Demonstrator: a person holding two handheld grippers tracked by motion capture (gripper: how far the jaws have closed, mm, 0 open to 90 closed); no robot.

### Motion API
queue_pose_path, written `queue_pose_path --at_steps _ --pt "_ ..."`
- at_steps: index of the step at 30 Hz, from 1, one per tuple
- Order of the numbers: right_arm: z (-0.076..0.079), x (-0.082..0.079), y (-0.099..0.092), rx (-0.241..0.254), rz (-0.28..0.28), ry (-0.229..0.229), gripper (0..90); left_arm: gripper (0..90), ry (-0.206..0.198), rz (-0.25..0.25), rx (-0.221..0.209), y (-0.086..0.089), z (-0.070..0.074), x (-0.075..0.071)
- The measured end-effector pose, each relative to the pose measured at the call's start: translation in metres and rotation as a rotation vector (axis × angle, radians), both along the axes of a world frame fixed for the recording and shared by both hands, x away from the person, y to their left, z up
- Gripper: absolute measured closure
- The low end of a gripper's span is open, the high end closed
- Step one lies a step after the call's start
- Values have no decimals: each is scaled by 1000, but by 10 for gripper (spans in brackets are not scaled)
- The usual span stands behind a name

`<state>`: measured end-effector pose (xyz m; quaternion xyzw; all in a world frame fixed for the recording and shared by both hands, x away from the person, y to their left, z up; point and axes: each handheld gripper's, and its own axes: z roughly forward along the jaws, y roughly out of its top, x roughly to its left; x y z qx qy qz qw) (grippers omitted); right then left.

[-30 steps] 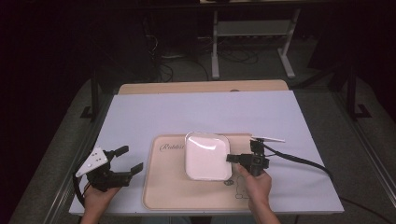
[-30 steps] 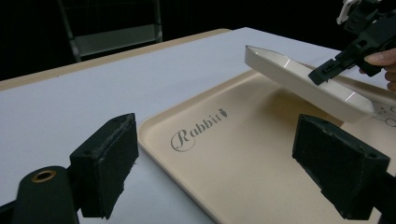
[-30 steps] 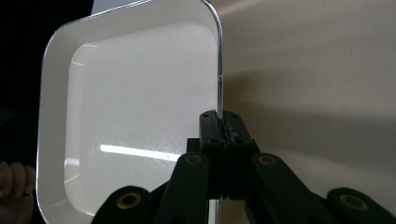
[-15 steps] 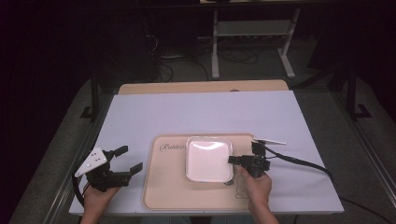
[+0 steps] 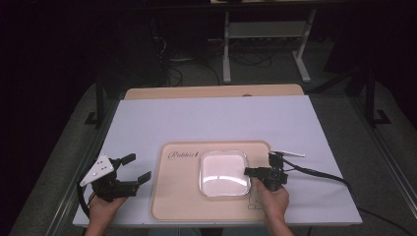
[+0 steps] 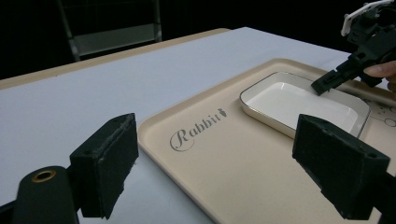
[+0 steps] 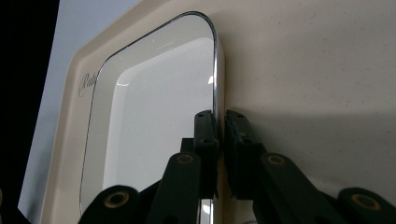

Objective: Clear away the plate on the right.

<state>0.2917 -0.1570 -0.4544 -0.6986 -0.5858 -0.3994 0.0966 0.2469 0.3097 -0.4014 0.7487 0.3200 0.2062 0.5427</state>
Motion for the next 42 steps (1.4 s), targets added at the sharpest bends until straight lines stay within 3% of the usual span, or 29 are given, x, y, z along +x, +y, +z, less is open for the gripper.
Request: queue_pose_path --at_steps 18,21,29,34,42 --pt "0 -11 1 1 13 -6 816 139 0 -1 2 -1 0 0" --pt "1 -11 0 2 24 -15 772 139 0 0 -1 0 0 0" --pt "14 -13 -11 -24 32 -135 600 139 0 -2 0 0 0 0" --pt "22 -14 -19 -54 36 -235 559 139 0 -2 5 -1 0 0" --pt "30 -16 -32 -108 83 -395 391 139 5 -3 7 -2 -1 1"
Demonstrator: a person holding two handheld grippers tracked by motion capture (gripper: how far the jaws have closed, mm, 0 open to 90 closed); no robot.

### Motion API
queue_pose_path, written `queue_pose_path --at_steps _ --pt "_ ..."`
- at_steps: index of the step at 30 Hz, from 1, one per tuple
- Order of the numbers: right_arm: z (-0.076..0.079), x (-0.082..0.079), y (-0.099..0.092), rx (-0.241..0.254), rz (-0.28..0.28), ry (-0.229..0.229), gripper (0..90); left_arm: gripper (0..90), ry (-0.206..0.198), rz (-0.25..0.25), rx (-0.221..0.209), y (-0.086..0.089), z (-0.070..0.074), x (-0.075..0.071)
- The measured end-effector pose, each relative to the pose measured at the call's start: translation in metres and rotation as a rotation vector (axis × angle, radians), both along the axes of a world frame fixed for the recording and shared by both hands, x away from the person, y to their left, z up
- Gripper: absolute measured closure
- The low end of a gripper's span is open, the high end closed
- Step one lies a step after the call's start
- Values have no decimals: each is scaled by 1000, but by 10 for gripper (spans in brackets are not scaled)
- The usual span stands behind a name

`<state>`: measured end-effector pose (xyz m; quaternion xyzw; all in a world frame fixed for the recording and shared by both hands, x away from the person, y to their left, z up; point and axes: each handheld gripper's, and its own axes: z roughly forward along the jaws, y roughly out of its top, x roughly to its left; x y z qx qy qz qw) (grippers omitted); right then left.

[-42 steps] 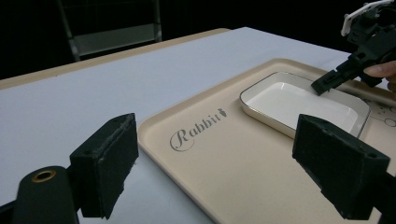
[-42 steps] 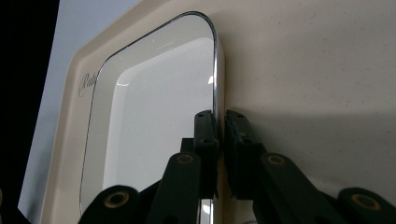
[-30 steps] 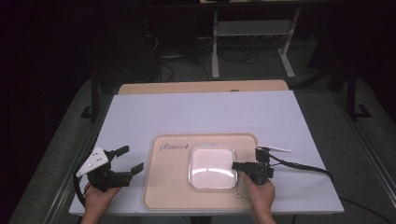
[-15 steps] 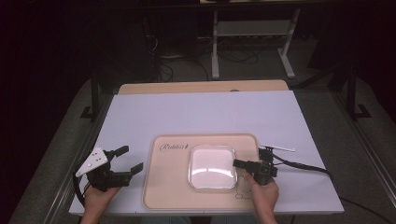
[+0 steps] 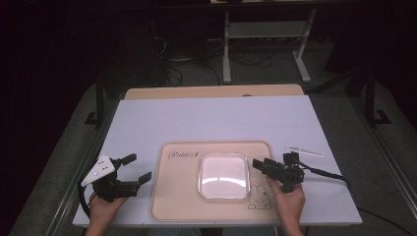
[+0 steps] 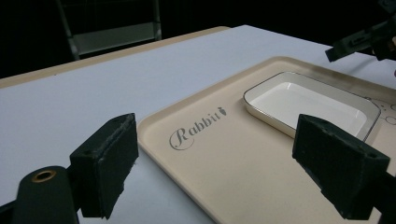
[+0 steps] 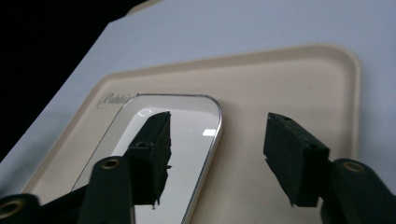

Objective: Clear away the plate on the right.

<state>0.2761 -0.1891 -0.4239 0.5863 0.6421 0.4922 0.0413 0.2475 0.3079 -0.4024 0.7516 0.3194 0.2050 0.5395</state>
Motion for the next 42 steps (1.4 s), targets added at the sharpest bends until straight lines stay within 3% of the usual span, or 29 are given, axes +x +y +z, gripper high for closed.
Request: queue_pose_path --at_steps 6,12,24,30,34,42 --pt "7 2 -10 -33 27 -109 331 139 3 -1 7 0 -1 0" --pt "9 4 -15 -92 45 -143 316 139 5 -2 8 -2 -1 1" --pt "15 5 -23 -167 74 -258 260 139 9 0 7 -2 -2 1" --pt "18 4 -29 -261 132 -373 209 139 13 -2 10 -3 -3 1" --pt "21 6 -35 -309 169 -373 199 139 14 -4 15 -4 -3 2" --pt "27 0 -49 -340 151 -438 175 139 17 -7 19 -6 -4 2"
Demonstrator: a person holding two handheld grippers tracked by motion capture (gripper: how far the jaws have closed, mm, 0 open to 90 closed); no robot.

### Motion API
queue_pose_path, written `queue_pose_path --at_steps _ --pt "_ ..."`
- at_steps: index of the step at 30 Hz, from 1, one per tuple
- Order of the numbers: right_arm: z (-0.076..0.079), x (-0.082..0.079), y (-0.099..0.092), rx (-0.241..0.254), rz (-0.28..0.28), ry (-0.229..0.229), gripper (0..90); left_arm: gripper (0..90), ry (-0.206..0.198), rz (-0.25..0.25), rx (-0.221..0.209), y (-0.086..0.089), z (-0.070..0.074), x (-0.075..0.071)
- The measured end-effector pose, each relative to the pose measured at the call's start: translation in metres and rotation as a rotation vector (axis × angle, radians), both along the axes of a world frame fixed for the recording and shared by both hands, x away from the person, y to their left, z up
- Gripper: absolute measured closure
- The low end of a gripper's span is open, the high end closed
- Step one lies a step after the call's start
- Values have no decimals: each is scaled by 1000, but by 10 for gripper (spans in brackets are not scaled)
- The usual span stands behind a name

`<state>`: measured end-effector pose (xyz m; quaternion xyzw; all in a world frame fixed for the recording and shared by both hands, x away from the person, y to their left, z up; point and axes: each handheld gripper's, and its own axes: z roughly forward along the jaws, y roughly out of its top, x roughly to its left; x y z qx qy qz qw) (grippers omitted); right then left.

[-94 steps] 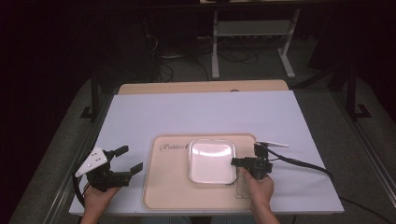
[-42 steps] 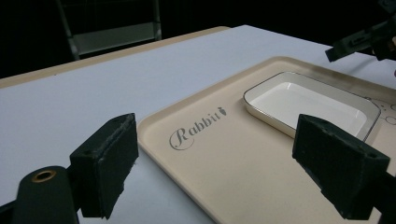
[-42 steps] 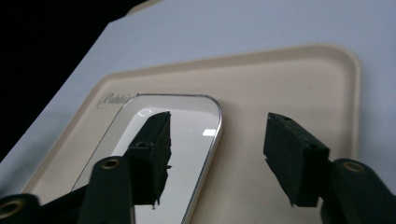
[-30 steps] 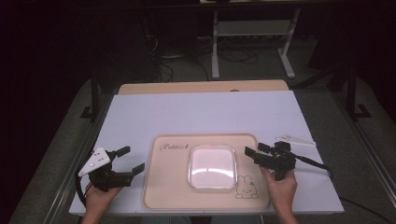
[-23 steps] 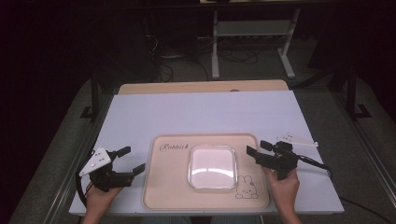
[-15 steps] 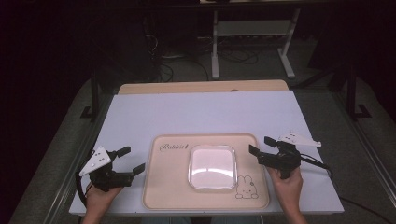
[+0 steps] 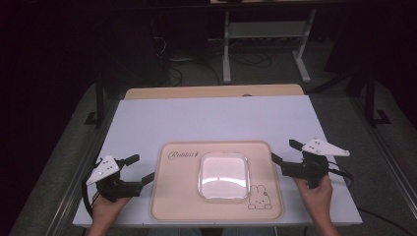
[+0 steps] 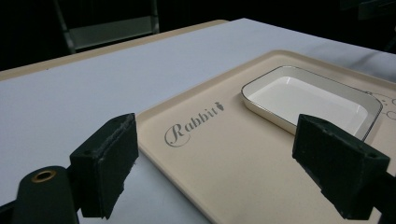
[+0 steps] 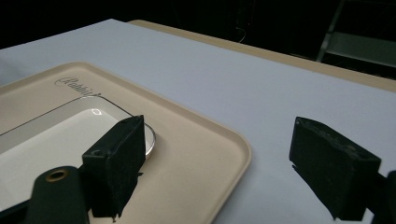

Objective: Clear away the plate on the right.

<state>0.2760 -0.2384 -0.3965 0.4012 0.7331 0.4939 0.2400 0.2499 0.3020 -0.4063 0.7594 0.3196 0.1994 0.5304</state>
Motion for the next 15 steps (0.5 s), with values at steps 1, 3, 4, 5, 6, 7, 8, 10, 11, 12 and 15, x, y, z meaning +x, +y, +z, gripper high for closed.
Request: queue_pose_path --at_steps 1,3,4,5,6,7,8,10,11,12,15 --pt "0 -1 -2 1 -1 0 172 139 1 0 -1 0 0 0" --pt "0 -2 -7 -2 -9 -8 168 139 1 1 -2 0 0 0" --pt "0 -3 -9 1 -14 -10 166 139 2 1 -2 0 0 0" --pt "0 -4 -12 7 -18 -8 164 139 4 1 -4 0 -1 0" --pt "-1 -4 -14 9 -24 -10 162 139 5 0 -4 -1 -1 1" --pt "-2 -5 -16 12 -29 -8 161 139 6 -1 -3 -1 -1 1" --pt "-3 -5 -18 14 -31 -8 162 139 7 -2 -2 -1 -1 1" --pt "-5 -6 -21 6 -41 -2 161 139 8 -4 0 -2 -1 1" --pt "-6 -6 -22 0 -41 -2 159 139 8 -3 0 -2 -1 1" --pt "-7 -7 -23 -2 -42 -3 157 139 9 -3 0 -2 -2 1" --pt "-9 -9 -26 -2 -41 -2 153 139 11 -3 -2 -3 -2 2"
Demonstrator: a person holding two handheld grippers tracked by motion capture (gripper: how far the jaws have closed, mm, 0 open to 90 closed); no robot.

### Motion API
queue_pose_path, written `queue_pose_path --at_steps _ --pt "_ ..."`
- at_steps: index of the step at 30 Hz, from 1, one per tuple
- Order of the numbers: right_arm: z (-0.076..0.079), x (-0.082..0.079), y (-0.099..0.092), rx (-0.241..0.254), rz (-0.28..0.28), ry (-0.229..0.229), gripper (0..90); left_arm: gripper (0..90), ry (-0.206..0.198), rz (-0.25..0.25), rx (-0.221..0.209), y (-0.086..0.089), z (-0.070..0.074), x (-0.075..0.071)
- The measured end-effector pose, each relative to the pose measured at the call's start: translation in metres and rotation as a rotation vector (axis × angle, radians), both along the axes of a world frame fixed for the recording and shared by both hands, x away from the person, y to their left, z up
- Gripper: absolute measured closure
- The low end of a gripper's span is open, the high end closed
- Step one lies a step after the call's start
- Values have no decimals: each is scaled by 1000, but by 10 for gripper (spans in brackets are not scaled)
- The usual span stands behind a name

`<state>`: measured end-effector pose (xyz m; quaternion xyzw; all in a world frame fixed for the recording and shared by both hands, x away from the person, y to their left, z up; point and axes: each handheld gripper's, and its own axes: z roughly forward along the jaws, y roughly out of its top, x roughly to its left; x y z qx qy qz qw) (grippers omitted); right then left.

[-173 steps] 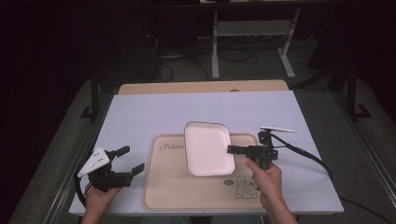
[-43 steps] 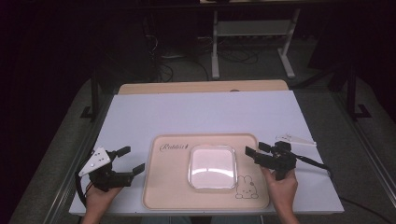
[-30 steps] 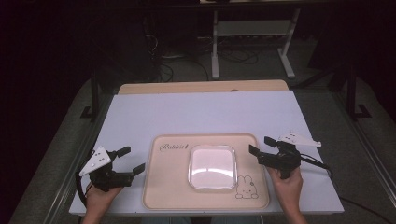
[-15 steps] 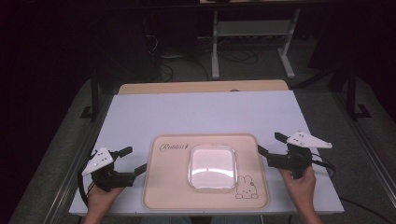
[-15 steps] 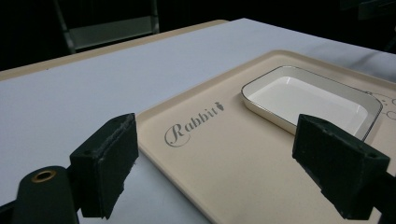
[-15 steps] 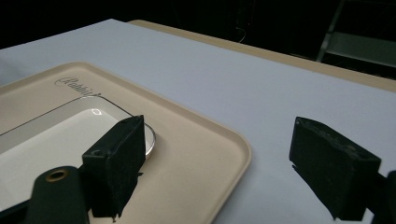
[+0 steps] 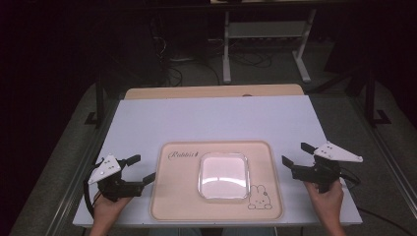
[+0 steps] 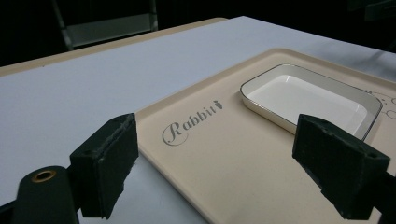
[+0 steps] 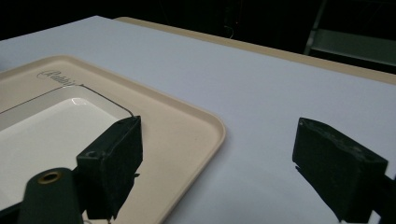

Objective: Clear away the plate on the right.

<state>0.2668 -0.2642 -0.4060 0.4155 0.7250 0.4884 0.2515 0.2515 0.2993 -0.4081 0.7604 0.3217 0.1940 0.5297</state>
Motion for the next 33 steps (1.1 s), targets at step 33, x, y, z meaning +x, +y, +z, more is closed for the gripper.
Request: queue_pose_path --at_steps 33 --pt "-5 -10 -6 11 -2 21 156 139 2 -10 3 -1 0 1"
